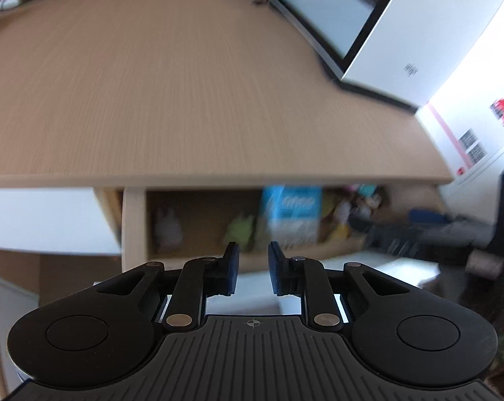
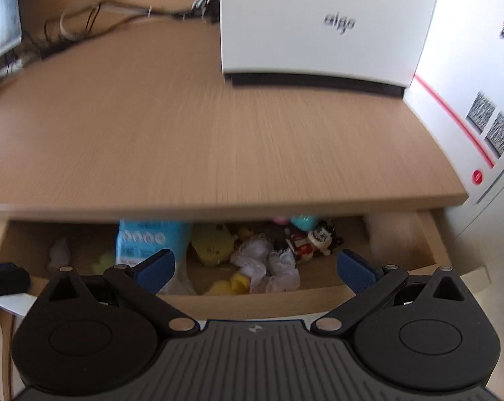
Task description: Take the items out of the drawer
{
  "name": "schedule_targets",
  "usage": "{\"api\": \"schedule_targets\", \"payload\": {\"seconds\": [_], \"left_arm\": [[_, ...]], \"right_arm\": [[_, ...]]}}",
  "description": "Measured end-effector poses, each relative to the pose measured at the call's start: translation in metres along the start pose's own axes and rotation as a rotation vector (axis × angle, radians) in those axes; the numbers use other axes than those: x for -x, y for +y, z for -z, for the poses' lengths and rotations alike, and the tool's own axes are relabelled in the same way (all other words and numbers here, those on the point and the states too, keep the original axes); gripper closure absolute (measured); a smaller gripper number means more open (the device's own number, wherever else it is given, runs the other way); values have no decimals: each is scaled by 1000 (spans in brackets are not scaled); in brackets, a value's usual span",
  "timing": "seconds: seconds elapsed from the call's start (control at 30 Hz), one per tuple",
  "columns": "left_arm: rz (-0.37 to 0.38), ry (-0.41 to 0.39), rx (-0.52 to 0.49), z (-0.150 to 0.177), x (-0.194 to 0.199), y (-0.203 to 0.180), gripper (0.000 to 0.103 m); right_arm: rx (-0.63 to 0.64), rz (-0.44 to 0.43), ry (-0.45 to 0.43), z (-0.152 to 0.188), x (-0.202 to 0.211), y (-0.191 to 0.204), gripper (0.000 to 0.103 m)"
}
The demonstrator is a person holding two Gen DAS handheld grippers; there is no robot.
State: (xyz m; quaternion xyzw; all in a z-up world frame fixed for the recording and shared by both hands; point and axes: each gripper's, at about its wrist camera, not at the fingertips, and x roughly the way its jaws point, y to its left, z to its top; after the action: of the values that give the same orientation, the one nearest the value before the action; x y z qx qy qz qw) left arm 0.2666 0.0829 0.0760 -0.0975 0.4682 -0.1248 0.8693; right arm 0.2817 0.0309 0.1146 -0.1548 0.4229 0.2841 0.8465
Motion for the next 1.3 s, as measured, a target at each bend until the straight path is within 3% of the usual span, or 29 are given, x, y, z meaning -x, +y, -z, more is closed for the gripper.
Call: {"api": "schedule_targets", "payload": {"seconds": [0.07,0.13,0.27,0.4,0.77,1.0,1.07,1.2,1.3], "left_arm": [[-29,-56,-24,-9,1,-8,81],[-43,-61,-25,-13,-6,-11,81],[-122,17,-57,-2,-30,-16,81],[-134,112,-57,17,-39,-19,81],[-123,104,-89,82,-1,-33,81],[-17,67,-159,126,30,-56,82],[4,86,-142,127,33,-62,82],[17,155,-78,110,8,-78,81],[-24,217,-48,105,-13,-87,78]], "right_arm": [[33,5,4,2,0,5,0],[30,0,19,1,2,5,0],[34,1,36,4,5,6,0],[30,-17,26,12,5,3,0],[34,-10,105,54,29,4,0],[-3,-158,267,71,35,-17,0],[-56,-144,238,72,49,-30,0],[-8,-132,0,68,99,-52,0],[4,-138,-86,52,108,-65,0]]}}
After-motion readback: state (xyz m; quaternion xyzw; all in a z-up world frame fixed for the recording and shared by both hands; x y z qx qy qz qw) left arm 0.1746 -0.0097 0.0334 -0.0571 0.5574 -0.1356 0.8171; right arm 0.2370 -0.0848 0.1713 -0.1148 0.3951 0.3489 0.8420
